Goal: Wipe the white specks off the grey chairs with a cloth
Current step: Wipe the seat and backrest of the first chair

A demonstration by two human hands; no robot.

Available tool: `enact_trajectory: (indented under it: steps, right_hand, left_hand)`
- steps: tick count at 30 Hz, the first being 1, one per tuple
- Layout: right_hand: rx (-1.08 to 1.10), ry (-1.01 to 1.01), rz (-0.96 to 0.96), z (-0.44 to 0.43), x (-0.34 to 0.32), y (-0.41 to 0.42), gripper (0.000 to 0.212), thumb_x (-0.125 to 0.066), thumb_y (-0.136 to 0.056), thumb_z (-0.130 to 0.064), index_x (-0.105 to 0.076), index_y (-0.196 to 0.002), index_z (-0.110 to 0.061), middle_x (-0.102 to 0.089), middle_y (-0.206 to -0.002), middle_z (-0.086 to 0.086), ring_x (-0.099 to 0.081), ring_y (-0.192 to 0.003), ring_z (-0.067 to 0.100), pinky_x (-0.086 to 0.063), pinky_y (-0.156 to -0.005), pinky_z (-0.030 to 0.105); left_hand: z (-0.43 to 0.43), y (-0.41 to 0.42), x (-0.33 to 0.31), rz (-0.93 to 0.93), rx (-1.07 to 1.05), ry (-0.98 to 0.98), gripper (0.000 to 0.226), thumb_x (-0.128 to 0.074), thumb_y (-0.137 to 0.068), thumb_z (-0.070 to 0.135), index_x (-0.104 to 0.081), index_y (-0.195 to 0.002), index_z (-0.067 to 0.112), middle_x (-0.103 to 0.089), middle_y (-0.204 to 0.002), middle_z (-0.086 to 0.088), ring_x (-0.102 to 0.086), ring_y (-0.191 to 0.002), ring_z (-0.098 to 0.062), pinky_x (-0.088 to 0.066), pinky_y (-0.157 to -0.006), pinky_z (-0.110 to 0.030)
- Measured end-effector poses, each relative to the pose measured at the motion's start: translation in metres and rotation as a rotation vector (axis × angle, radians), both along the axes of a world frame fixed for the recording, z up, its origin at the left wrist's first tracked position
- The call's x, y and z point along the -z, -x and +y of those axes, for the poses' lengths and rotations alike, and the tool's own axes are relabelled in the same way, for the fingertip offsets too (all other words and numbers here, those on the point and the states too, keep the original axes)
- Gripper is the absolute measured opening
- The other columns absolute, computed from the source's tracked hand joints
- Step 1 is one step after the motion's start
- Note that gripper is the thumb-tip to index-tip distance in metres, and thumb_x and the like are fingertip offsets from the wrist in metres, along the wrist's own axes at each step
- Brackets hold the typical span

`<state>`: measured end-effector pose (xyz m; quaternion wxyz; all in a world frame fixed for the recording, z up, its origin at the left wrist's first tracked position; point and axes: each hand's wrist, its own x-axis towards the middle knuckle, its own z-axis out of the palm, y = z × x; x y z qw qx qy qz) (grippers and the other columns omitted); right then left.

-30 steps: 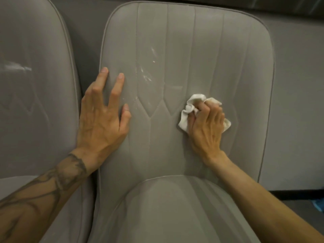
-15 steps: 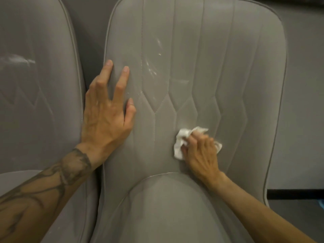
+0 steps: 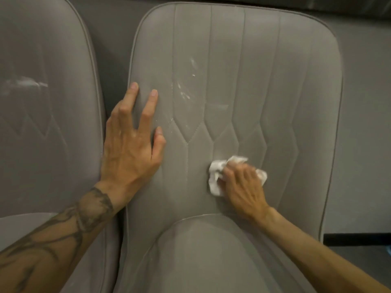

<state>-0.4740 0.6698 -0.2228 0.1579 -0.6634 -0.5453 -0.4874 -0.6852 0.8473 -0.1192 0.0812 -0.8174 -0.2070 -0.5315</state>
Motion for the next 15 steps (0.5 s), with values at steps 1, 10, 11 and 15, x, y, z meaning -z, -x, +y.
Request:
enact_trajectory:
  steps: [1,10,11,15]
  right_hand:
    - [0.018,-0.091,0.044,0.005,-0.02,-0.002,0.029,-0.054,-0.094,-0.022,-0.046,-0.119,-0.009,-0.042,-0.114,0.014,-0.046,-0.093,0.033,-0.035,-0.08,0.041]
    - [0.14,-0.594,0.345,0.057,-0.118,0.017,0.027,-0.046,-0.102,-0.026,-0.055,-0.108,-0.002,-0.056,-0.111,0.019,-0.051,-0.103,0.033,-0.038,-0.089,0.04]
    - [0.096,-0.509,0.296,0.054,-0.107,0.023,0.025,-0.049,-0.101,-0.025,-0.056,-0.107,-0.002,-0.057,-0.112,0.019,-0.049,-0.104,0.031,-0.038,-0.088,0.039]
    - [0.082,-0.335,0.15,0.042,-0.128,0.006,0.025,-0.046,-0.101,-0.027,-0.052,-0.113,-0.005,-0.057,-0.112,0.021,-0.044,-0.105,0.033,-0.035,-0.087,0.042]
  left_hand:
    - [0.0,0.0,0.0,0.003,-0.002,-0.004,0.067,-0.05,-0.099,0.027,-0.031,-0.163,0.017,-0.024,-0.167,-0.021,-0.034,-0.149,-0.039,-0.031,-0.122,-0.048]
    - [-0.001,0.002,-0.002,-0.003,0.021,0.002,0.067,-0.049,-0.099,0.026,-0.031,-0.163,0.018,-0.023,-0.167,-0.019,-0.033,-0.15,-0.038,-0.029,-0.124,-0.044]
    - [-0.001,0.002,-0.002,-0.011,0.028,0.007,0.067,-0.049,-0.099,0.026,-0.031,-0.163,0.018,-0.023,-0.167,-0.018,-0.033,-0.15,-0.037,-0.028,-0.125,-0.044]
    - [-0.003,0.003,-0.002,-0.016,0.046,0.03,0.066,-0.051,-0.099,0.026,-0.032,-0.162,0.018,-0.022,-0.167,-0.016,-0.033,-0.151,-0.037,-0.028,-0.125,-0.043]
